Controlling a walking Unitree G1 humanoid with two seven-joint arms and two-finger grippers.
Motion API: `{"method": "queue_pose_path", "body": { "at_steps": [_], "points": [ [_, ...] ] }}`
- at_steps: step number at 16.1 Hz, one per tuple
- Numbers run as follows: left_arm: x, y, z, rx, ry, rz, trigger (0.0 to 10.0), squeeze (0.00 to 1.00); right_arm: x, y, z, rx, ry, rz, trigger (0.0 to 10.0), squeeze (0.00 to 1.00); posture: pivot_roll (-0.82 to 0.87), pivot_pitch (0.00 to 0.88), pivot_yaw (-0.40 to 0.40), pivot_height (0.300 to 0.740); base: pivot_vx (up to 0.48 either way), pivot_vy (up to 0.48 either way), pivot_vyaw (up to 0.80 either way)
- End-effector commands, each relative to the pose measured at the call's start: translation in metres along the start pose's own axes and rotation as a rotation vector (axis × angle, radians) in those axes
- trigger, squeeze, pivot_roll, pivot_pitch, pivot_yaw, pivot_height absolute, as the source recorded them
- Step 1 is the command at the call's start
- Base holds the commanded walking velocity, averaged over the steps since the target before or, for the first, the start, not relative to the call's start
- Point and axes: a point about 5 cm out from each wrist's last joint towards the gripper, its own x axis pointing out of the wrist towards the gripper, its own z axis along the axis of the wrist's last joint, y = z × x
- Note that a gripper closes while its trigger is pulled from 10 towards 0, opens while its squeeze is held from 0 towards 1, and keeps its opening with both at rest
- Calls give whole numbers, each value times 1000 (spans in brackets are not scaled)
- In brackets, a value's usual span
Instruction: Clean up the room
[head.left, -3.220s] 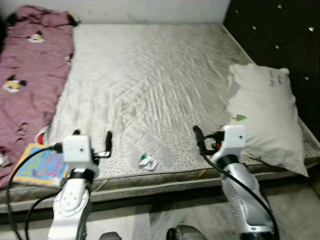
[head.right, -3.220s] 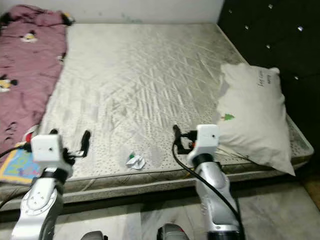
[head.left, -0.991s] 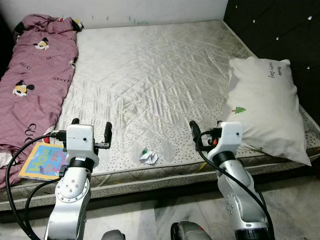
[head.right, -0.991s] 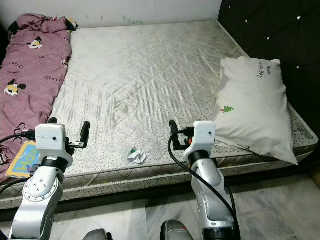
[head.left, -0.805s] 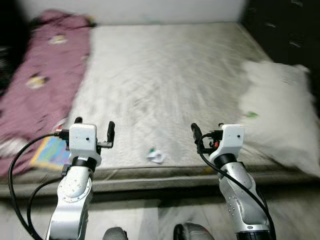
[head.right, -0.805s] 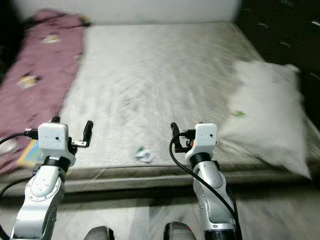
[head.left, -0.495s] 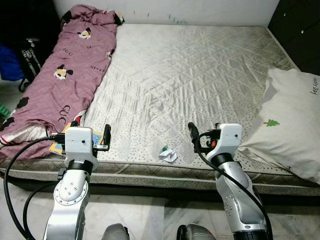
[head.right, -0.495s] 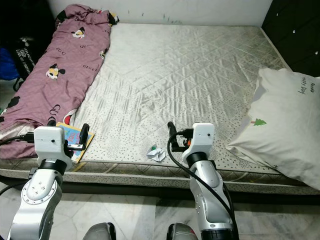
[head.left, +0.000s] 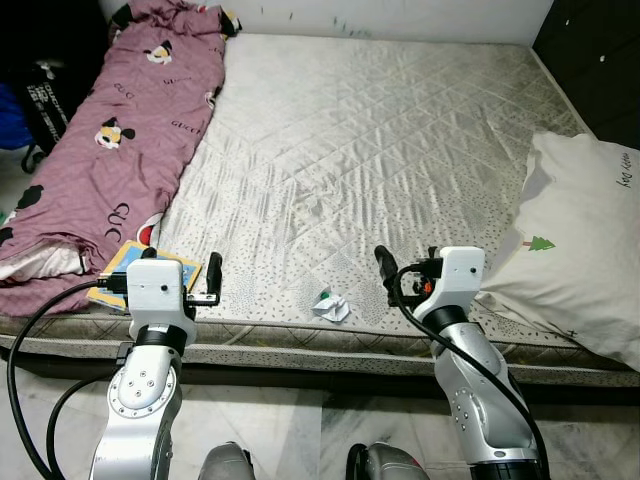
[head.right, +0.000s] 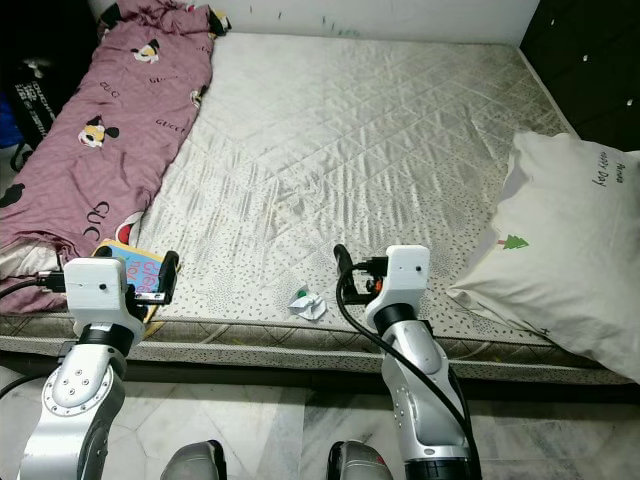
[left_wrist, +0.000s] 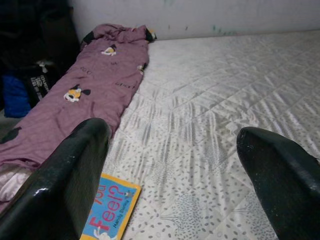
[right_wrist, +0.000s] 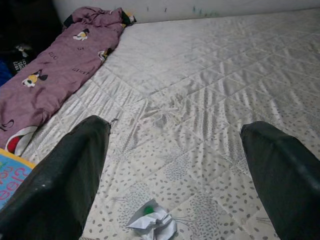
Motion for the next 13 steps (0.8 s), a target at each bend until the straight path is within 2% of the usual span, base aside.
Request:
{"method": "queue_pose_path", "body": {
  "at_steps": [1, 8, 11, 13],
  "points": [
    [-1, 2, 3, -4, -5, 7, 10000, 0, -2, -1, 5, 5, -14, 4, 10000, 0, 28, 130, -36, 705, 0, 0, 0],
    [-1, -2, 3, -4, -9, -3, 10000, 0, -1, -3, 5, 1, -7, 15, 10000, 0, 22, 121, -47, 635, 0, 0, 0],
    [0, -3, 4, -6, -11, 0, 10000, 0, 0, -3, 5, -4, -4, 23, 10000, 0, 21, 122, -51, 635, 0, 0, 0],
    [0, -3, 4, -7, -13, 3, 10000, 0, 0, -2, 5, -7, -3, 33, 10000, 0, 21, 122, -54, 620, 0, 0, 0]
  ]
}}
